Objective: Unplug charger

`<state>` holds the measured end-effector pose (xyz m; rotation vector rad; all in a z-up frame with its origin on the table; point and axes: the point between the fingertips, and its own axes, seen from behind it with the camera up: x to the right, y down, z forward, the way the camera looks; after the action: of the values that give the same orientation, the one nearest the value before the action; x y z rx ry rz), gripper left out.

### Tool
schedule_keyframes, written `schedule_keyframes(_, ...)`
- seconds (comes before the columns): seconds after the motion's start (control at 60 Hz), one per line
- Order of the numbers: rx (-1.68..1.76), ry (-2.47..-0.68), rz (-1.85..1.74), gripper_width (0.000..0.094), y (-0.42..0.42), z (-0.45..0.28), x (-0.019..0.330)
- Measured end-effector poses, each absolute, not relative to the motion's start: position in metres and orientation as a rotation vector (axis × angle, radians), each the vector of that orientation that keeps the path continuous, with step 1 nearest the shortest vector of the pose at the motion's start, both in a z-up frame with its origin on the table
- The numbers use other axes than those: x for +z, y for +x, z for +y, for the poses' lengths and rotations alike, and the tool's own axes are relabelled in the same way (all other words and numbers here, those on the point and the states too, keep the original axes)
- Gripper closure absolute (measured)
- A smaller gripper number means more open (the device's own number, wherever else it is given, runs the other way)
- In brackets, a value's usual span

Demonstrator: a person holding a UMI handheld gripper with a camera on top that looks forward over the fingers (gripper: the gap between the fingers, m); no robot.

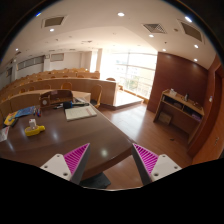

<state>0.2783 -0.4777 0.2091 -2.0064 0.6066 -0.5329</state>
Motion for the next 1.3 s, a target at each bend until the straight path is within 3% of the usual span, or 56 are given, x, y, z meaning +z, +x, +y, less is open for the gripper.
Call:
schedule_keyframes(0.133,-0.500,-2.083,0.562,0.0082,0.249,-0.479,0.183)
schedule_keyframes(0.283,-0.433,-2.174,0.486,0.0080,0.184,-0.453,0.124)
schedule_keyframes(0.45,-0.292,-2.209,0.348,0.0082,0.085,-0.390,0.082)
schedule_keyframes(0.717,-0.104,-2.061,0.180,0.0082,-0.036,-0.191,0.095)
schedule_keyframes(0.817,-0.093,-2.011,0.151,0.0087,-0.051,-0.124,0.101)
schedule_keyframes(1.033,-0.125,-2.016,0.122,0.0093,-0.038,-0.027,0.073)
schedule_keyframes(1.167,-0.120,-2.035,0.096,0.0183,-0.027,0.009,0.049)
schedule_keyframes(1.25,-0.116,-2.036,0.082,0.0330,-0.025,0.021,0.041)
schedule_keyframes(1.3,-0.110,-2.031,0.079,0.0481,-0.025,0.025,0.039)
